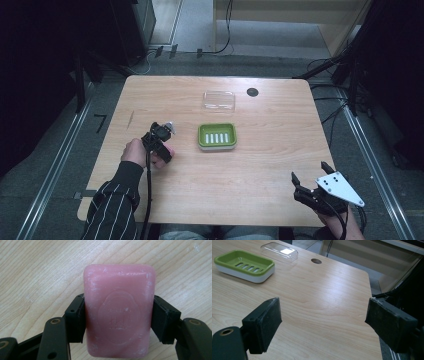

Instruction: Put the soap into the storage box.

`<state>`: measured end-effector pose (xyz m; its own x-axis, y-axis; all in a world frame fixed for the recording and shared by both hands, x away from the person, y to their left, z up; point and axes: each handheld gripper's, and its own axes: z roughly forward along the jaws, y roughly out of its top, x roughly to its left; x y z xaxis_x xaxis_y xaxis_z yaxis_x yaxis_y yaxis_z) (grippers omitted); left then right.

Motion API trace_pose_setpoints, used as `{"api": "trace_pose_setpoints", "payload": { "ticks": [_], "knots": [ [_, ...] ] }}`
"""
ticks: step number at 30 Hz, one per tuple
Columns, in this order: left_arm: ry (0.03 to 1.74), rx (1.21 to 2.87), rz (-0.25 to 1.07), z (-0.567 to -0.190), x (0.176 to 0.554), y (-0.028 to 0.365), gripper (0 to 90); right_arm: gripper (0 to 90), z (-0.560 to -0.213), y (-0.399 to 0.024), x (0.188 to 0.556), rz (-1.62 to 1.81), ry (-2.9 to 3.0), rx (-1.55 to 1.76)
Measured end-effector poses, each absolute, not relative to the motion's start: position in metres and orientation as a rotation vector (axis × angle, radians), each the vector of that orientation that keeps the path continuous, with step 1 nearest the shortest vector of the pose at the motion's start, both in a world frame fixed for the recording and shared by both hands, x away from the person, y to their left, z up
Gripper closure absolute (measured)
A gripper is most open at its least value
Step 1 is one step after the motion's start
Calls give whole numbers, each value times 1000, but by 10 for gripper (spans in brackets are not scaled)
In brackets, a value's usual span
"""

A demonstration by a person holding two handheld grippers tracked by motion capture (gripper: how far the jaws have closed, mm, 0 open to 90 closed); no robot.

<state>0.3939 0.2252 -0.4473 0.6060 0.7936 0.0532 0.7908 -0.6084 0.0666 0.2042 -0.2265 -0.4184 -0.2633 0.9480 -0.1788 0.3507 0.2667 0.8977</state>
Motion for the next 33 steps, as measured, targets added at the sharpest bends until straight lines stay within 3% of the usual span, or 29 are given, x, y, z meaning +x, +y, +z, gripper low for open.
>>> {"api": "trace_pose_setpoints", "payload": {
  "ticks": [33],
  "knots": [
    [1219,2867,101,-433,392,217,385,135,-418,-227,203,989,1771,1189]
  ]
}}
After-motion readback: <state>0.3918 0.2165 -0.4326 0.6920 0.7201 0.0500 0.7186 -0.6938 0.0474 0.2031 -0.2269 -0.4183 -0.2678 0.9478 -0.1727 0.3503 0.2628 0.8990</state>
